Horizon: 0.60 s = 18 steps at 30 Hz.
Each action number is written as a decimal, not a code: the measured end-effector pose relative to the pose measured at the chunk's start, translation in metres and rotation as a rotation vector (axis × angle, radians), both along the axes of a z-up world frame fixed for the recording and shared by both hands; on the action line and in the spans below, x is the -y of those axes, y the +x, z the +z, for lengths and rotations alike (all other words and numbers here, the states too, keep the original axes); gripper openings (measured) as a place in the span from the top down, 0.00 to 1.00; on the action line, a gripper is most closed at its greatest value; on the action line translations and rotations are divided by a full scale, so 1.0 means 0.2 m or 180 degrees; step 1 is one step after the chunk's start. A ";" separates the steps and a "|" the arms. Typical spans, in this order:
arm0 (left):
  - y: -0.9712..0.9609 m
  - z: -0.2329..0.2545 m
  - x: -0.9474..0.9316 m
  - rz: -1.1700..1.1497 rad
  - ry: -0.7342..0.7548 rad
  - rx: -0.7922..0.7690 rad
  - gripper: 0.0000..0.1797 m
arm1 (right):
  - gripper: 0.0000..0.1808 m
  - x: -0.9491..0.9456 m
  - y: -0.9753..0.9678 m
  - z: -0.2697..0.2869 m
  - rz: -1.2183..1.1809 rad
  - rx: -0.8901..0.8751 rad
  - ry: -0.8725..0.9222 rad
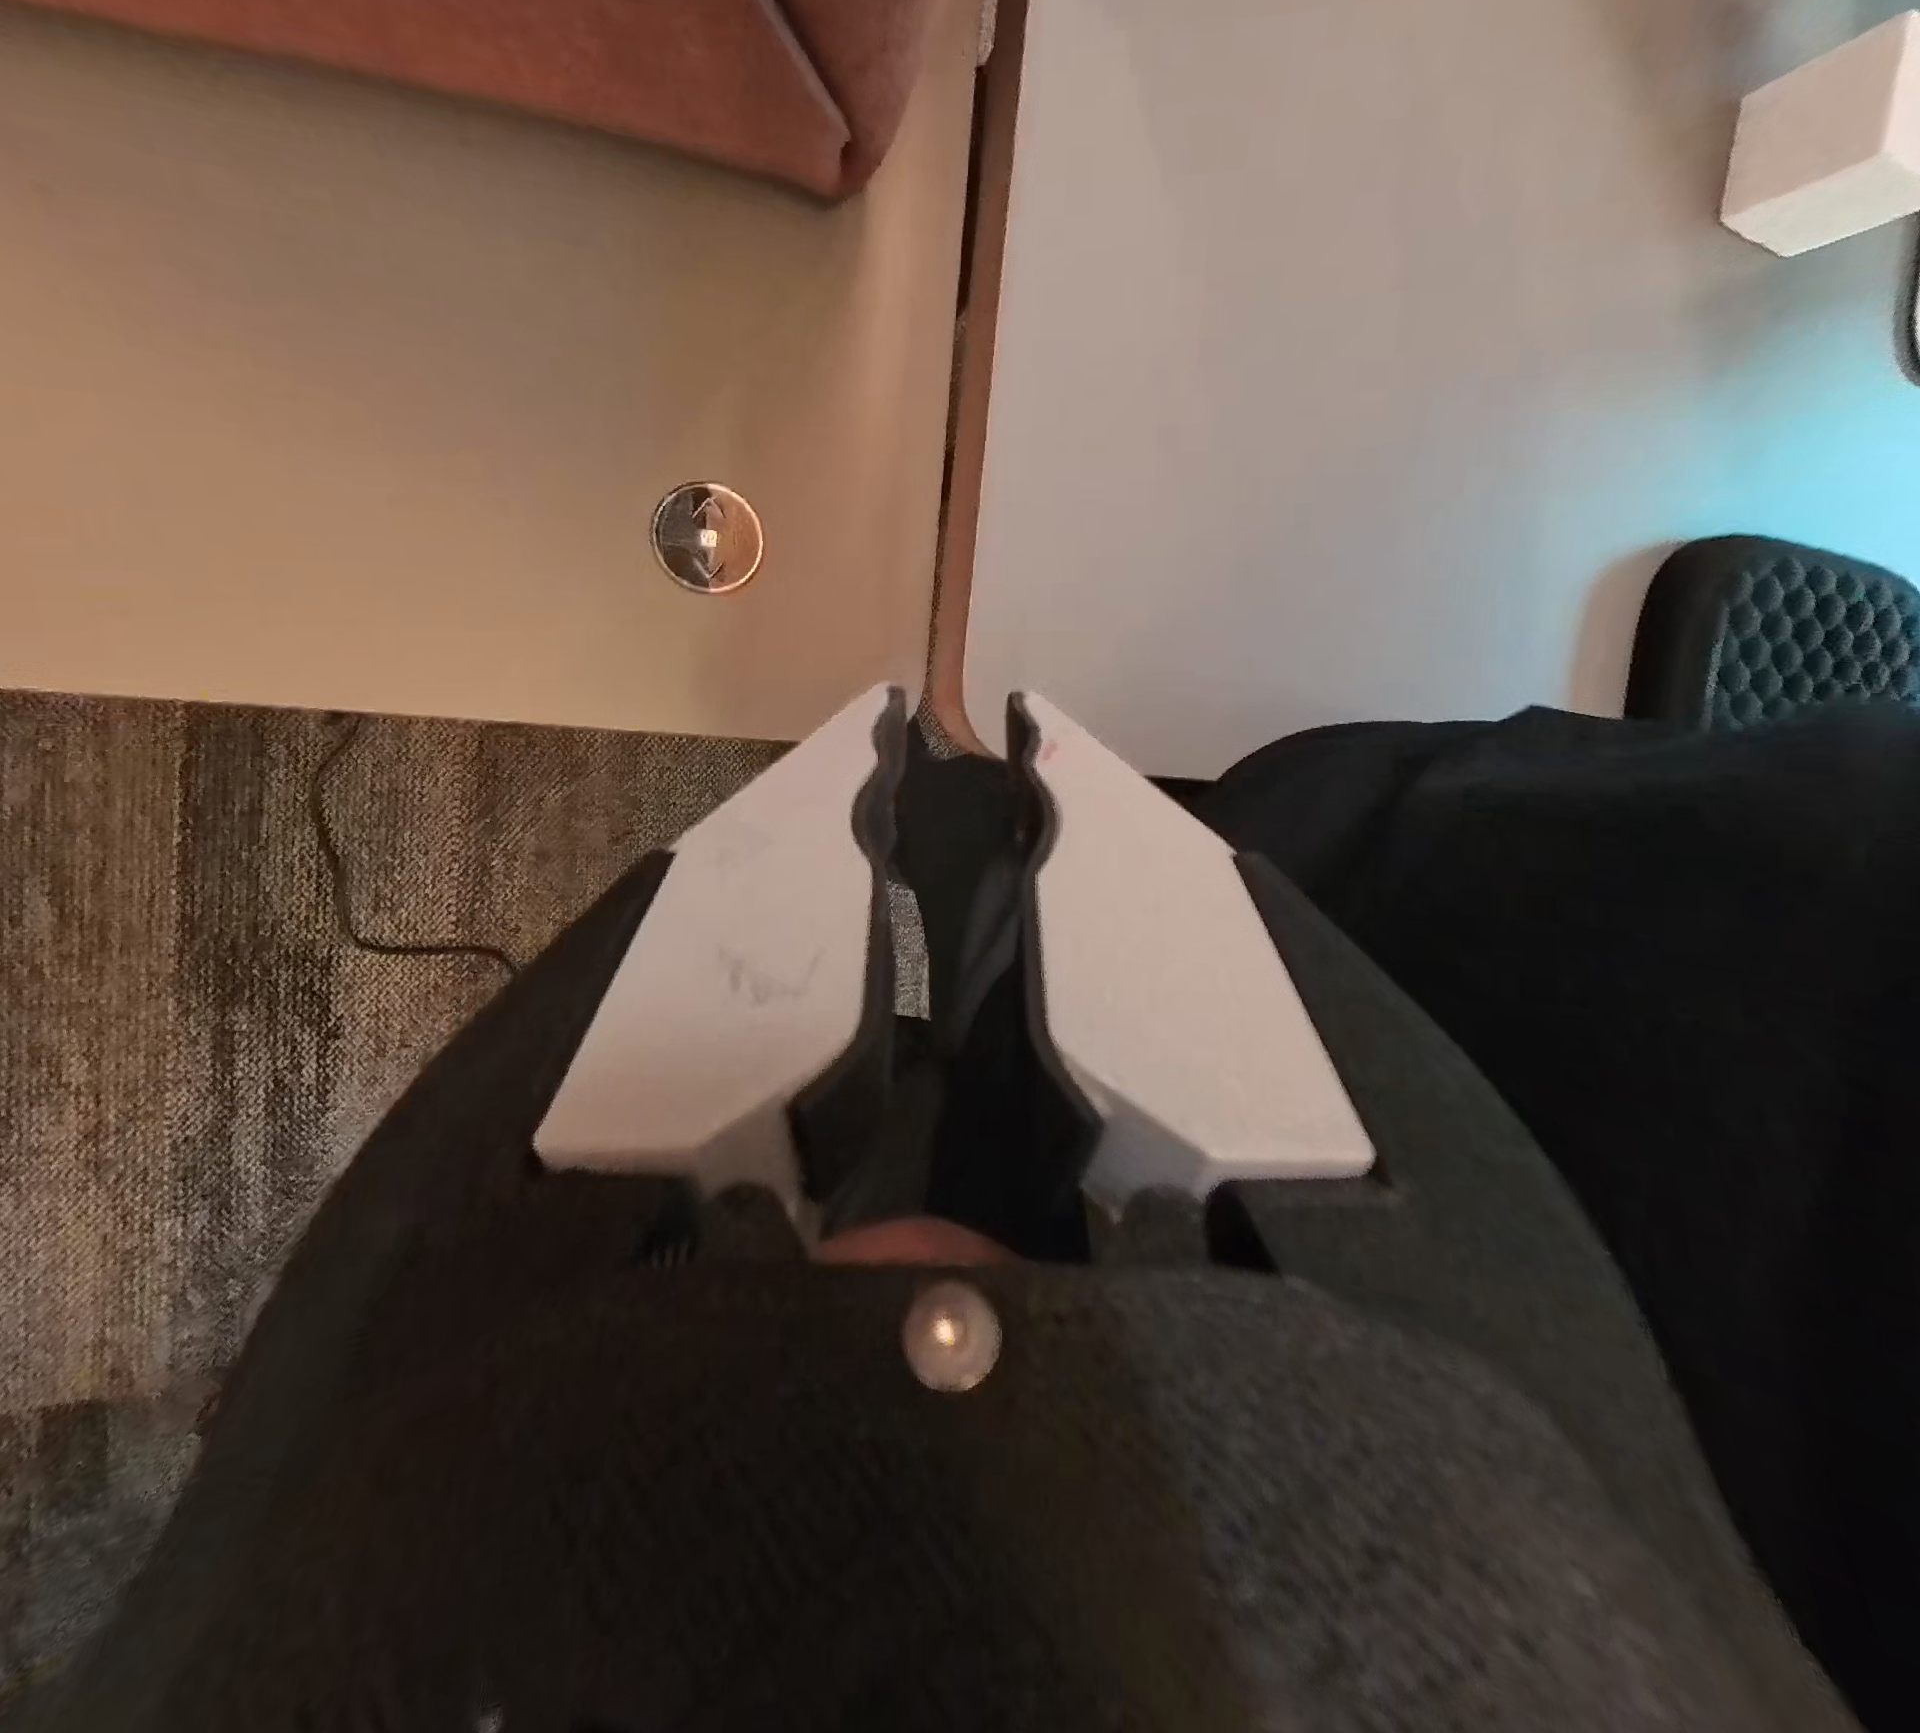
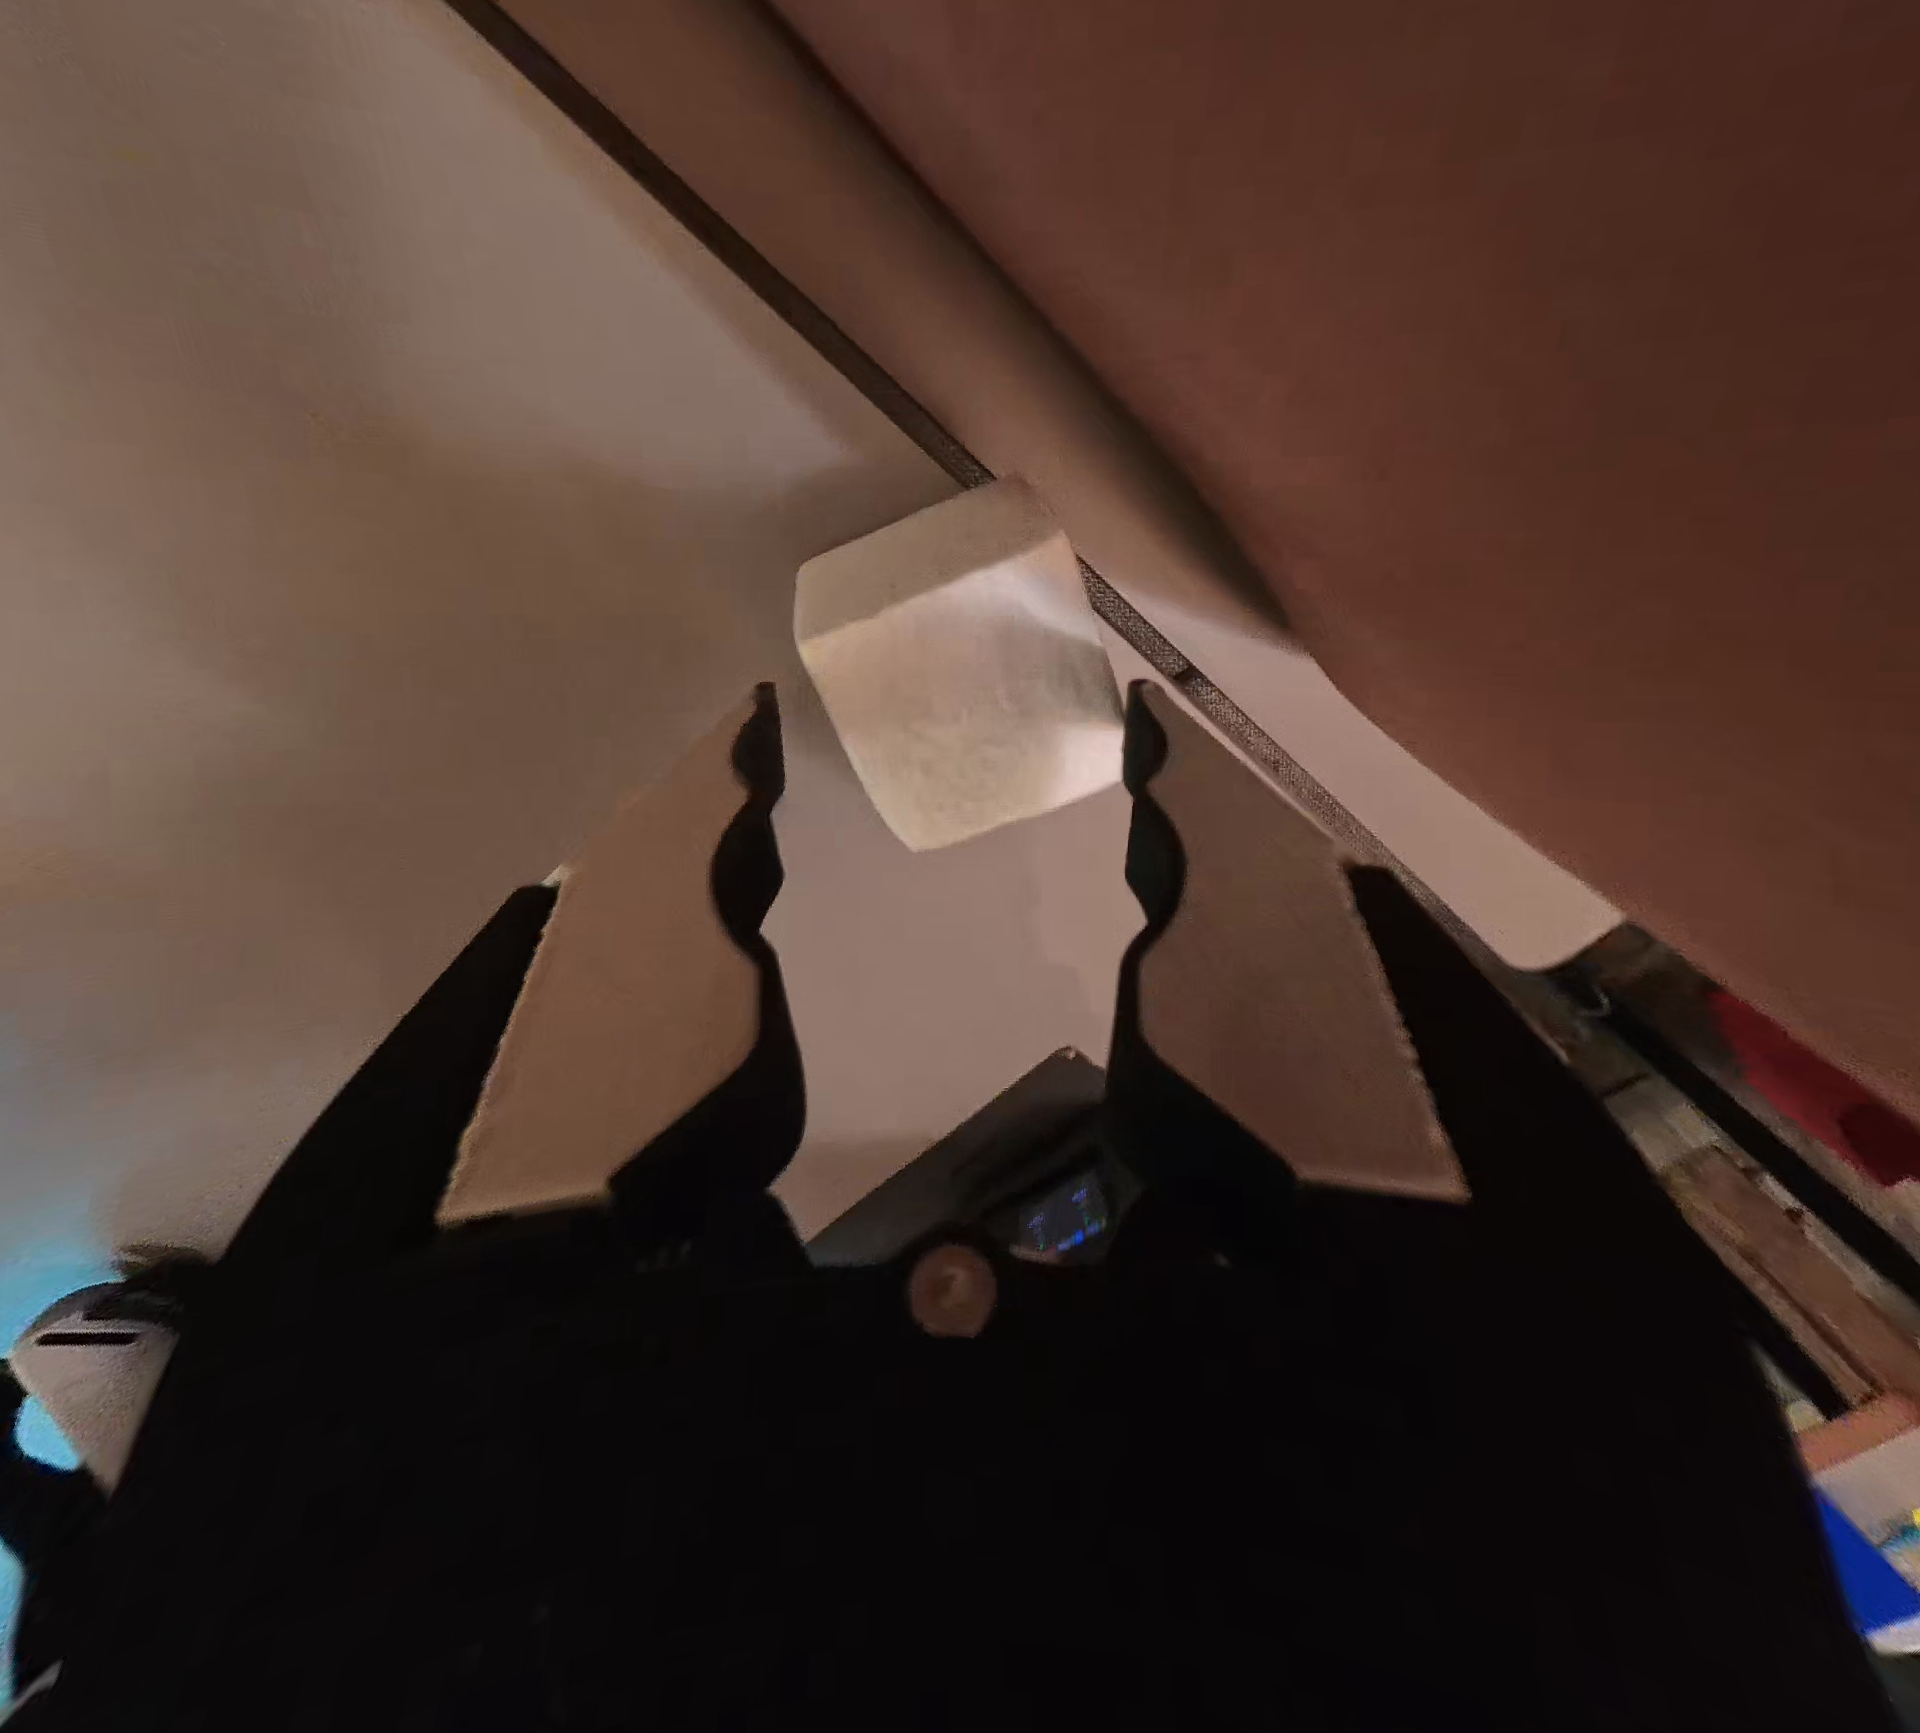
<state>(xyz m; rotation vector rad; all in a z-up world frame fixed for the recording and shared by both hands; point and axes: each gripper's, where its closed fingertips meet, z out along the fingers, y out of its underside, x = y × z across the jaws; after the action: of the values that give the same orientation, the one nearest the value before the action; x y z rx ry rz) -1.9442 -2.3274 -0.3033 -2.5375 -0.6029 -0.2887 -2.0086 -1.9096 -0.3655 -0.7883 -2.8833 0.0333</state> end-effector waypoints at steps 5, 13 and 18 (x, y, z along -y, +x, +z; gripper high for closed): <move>0.01 0.00 -0.02 0.0007 0.0010 0.0001 0.91 | 0.67 0.00 0.04 -0.02 -0.0022 0.0186 0.0075; 0.05 -0.03 -0.10 -0.0183 0.0077 0.0117 0.91 | 0.68 -0.21 0.20 0.63 -0.1195 -0.0531 -0.0249; 0.07 -0.02 -0.16 -0.0379 0.0124 0.0124 0.91 | 0.67 -0.69 0.35 1.15 -0.2179 -0.0878 0.0119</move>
<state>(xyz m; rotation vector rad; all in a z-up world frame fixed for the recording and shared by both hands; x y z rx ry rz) -1.9305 -2.2949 -0.3083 -2.5396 -0.4570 -0.3890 -1.9377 -1.7712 -0.1360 -1.5692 -2.2219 0.0077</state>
